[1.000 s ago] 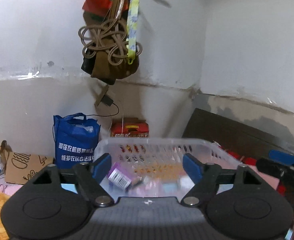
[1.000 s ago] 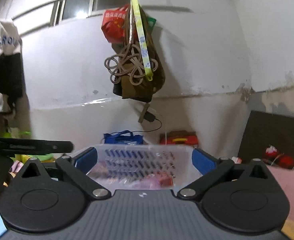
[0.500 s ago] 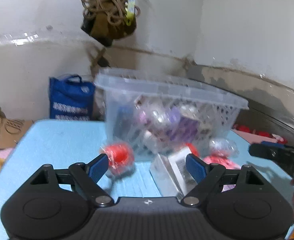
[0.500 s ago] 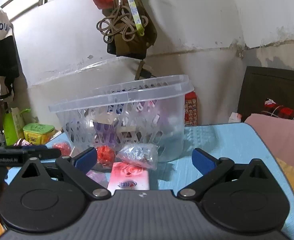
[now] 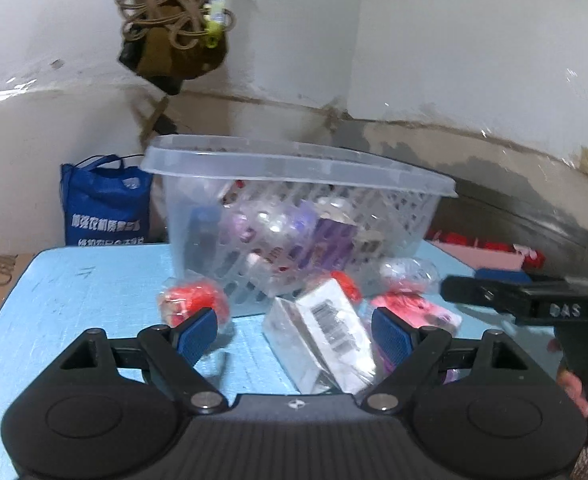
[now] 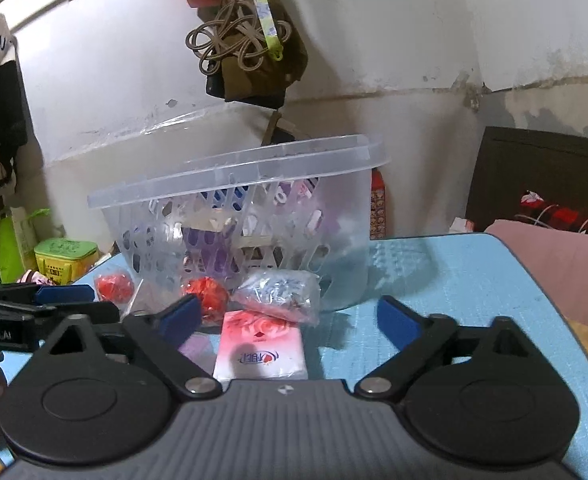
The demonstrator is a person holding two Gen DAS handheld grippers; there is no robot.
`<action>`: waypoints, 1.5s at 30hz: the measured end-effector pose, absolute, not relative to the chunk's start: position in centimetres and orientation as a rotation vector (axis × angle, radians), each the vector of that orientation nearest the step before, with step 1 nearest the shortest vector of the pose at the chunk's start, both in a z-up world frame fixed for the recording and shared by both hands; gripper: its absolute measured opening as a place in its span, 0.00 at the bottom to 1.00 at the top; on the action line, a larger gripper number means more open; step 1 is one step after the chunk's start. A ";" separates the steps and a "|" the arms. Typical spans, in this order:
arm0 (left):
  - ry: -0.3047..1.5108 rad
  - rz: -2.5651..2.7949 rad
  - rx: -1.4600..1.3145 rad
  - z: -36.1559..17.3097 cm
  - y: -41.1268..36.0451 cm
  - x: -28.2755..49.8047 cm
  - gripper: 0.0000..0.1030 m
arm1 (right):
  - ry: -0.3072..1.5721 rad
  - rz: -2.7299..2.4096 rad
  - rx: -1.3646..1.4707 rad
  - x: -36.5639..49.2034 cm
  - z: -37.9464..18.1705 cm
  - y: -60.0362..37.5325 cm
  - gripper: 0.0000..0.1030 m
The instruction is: Organize objects
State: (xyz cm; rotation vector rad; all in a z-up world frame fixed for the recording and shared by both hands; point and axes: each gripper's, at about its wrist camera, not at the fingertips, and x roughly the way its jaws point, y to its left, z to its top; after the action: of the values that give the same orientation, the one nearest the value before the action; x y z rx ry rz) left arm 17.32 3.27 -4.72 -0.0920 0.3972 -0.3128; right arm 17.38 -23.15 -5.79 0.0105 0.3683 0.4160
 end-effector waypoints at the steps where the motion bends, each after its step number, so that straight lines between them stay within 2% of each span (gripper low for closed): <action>1: 0.398 -0.311 -0.079 -4.7 3.0 17.3 0.85 | 0.373 0.419 -0.005 17.5 -5.8 -22.9 0.85; 7: 0.422 -0.306 -0.013 -4.9 1.8 17.2 0.85 | 0.399 0.440 0.039 19.1 -4.9 -22.2 0.82; 9: 0.435 -0.307 -0.015 -5.0 1.8 17.4 0.85 | 0.434 0.429 0.024 20.1 -4.8 -21.4 0.77; 11: 0.441 -0.310 -0.019 -5.0 1.9 17.4 0.85 | 0.462 0.438 0.027 20.8 -4.9 -21.1 0.65; 13: 0.437 -0.306 -0.017 -5.0 1.8 17.3 0.85 | 0.469 0.426 -0.020 21.0 -5.1 -20.4 0.58; 16: 0.442 -0.299 0.000 -5.0 1.4 17.4 0.85 | 0.474 0.431 -0.033 21.1 -5.1 -20.5 0.55; 21: 0.484 -0.296 0.042 -4.9 0.4 18.3 0.84 | 0.447 0.447 -0.019 20.1 -5.4 -21.3 0.54; 25: 0.495 -0.345 -0.067 -4.7 0.3 19.0 0.84 | 0.396 0.447 0.013 18.5 -5.2 -21.9 0.54; 28: 0.522 -0.344 -0.087 -4.7 -0.4 19.7 0.74 | 0.375 0.444 0.027 17.6 -5.0 -22.4 0.54; 30: 0.492 -0.314 -0.072 -4.5 -0.9 19.6 0.59 | 0.366 0.434 0.026 17.1 -5.1 -22.7 0.54; 31: 0.477 -0.291 -0.057 -4.4 -1.2 19.5 0.58 | 0.365 0.431 0.028 17.3 -5.1 -22.9 0.54; 38: 0.485 -0.242 -0.009 -4.2 -1.4 19.3 0.56 | 0.365 0.437 0.068 17.4 -5.8 -23.8 0.54; 45: 0.464 -0.186 0.013 -4.7 -1.6 15.9 0.56 | 0.342 0.443 0.063 17.0 -6.0 -23.9 0.54</action>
State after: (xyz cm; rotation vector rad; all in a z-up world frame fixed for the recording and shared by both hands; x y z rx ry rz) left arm 15.89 -1.62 -4.66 0.0132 0.4642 -0.1859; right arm 17.01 -23.86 -5.96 0.0631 0.3424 0.4430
